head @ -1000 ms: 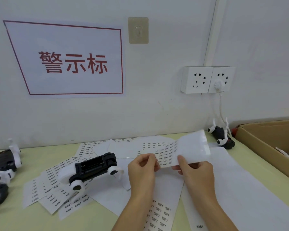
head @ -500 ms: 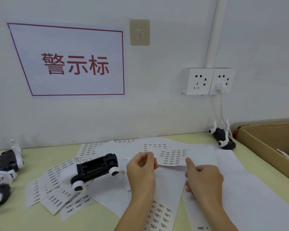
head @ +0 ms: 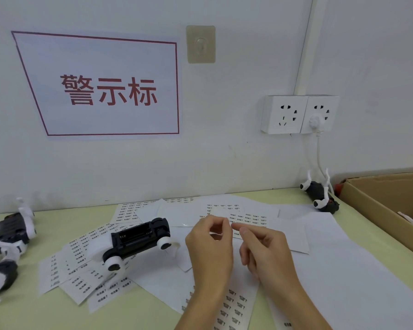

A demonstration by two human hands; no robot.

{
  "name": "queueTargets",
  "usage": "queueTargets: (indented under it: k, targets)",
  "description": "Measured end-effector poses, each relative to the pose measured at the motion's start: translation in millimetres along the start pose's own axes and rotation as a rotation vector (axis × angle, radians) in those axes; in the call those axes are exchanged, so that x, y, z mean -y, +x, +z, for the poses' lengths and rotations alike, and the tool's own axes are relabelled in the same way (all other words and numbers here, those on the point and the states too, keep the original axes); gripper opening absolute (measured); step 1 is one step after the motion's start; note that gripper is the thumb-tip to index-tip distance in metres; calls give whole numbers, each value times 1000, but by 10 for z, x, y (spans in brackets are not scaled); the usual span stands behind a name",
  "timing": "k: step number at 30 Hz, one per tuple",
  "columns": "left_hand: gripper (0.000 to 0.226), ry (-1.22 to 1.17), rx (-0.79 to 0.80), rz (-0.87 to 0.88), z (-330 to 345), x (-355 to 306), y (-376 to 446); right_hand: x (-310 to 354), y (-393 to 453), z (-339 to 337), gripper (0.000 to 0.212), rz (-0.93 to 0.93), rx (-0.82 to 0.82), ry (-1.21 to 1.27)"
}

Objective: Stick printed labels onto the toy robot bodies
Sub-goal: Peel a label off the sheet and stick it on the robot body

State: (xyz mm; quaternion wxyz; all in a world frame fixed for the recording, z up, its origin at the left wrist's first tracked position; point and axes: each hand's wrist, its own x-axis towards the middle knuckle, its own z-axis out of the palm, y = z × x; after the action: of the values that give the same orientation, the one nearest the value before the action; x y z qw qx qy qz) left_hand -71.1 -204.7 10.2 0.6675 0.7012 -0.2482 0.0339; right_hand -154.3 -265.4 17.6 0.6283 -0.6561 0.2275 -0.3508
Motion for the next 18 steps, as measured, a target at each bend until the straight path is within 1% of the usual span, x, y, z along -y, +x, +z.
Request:
queueTargets:
  k: [5,9,11,13,15,18]
  targets:
    - [20,149,43,148,17,39,-41,2,-7,20,35,-29,32,15]
    - [16,180,68,221,33,70,-47,6,-12,12,37,-36,22,25]
    - [17,184,115,247,40,81,-66,23,-26,17,35,-29,18,74]
    - [21,180,179,251,45,84,-89,33,-20,19,28,1,-13,137]
    - [22,151,199,227,55,62,-98,5,15,-3,24,24,-86,108]
    - [29,58,177,95,62,20,-75,-43,76,-63,18,60,-159,53]
